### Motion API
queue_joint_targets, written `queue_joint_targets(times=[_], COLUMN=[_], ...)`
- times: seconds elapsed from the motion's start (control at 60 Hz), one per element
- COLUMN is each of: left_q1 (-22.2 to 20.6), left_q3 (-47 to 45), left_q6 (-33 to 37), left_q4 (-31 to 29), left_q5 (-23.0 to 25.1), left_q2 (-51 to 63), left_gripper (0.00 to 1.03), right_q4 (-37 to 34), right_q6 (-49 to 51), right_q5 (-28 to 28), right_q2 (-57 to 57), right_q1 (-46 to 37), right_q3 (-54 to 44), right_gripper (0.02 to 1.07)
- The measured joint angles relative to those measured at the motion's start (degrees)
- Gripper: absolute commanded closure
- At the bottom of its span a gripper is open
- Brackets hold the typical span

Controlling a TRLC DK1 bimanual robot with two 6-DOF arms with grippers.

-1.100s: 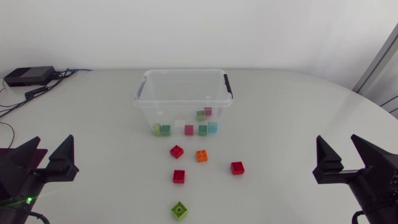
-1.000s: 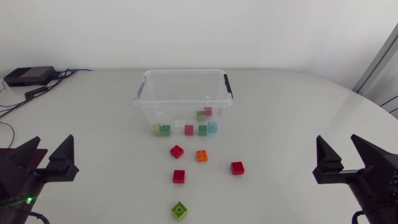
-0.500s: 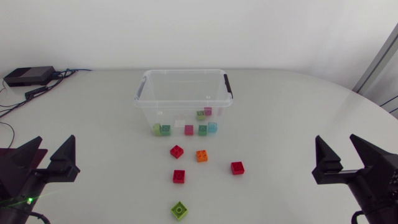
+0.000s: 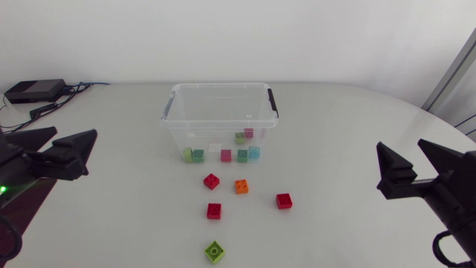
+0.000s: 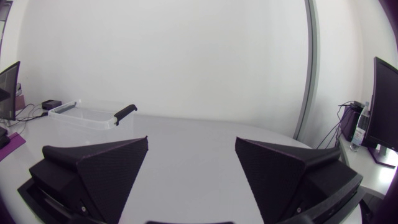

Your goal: Pick up the duplo bricks and place them in the container

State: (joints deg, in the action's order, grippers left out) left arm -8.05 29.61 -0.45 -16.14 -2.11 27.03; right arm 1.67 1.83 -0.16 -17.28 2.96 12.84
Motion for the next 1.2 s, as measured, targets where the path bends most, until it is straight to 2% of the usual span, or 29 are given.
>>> queue_joint_targets(times=[0.1, 0.283, 0.333, 0.517, 0.667, 0.833, 1.0, 1.15, 1.2], left_q1=[-4.1, -11.2, -13.5, -24.2, -33.5, -40.0, -44.6, -45.4, -45.4], left_q3=[5.7, 20.3, 22.7, 23.8, 24.3, 24.9, 24.9, 25.2, 25.2], left_q6=[0.0, -0.3, -1.1, -1.3, -1.5, -2.4, -2.4, -2.4, -2.4], left_q4=[-5.4, -23.2, -26.0, -28.2, -29.0, -29.9, -29.7, -28.0, -27.3], left_q5=[-0.2, -0.4, -0.5, 1.9, 4.0, 5.2, 6.8, 6.9, 7.0], left_q2=[9.1, 33.8, 39.3, 50.3, 57.3, 63.1, 66.2, 69.6, 70.3], left_gripper=[0.07, 0.07, 0.07, 0.08, 0.10, 0.11, 0.16, 0.17, 0.21], right_q4=[0.0, -0.9, -2.3, -9.3, -11.0, -10.9, -10.1, -9.1, -9.0], right_q6=[-1.5, -4.5, -4.9, -6.4, -8.1, -9.6, -9.8, -9.8, -9.8], right_q5=[0.3, 1.7, 2.4, 3.0, 2.9, 2.9, 2.3, 1.7, 1.6], right_q2=[-6.3, -15.6, -17.3, -24.4, -31.7, -35.9, -38.2, -38.9, -38.9], right_q1=[0.8, 4.9, 5.8, 7.5, 8.3, 9.0, 9.0, 9.0, 9.0], right_q3=[3.3, 7.9, 8.7, 13.8, 16.7, 17.2, 17.2, 17.2, 17.1], right_gripper=[0.06, 0.06, 0.06, 0.06, 0.06, 0.06, 0.06, 0.06, 0.06])
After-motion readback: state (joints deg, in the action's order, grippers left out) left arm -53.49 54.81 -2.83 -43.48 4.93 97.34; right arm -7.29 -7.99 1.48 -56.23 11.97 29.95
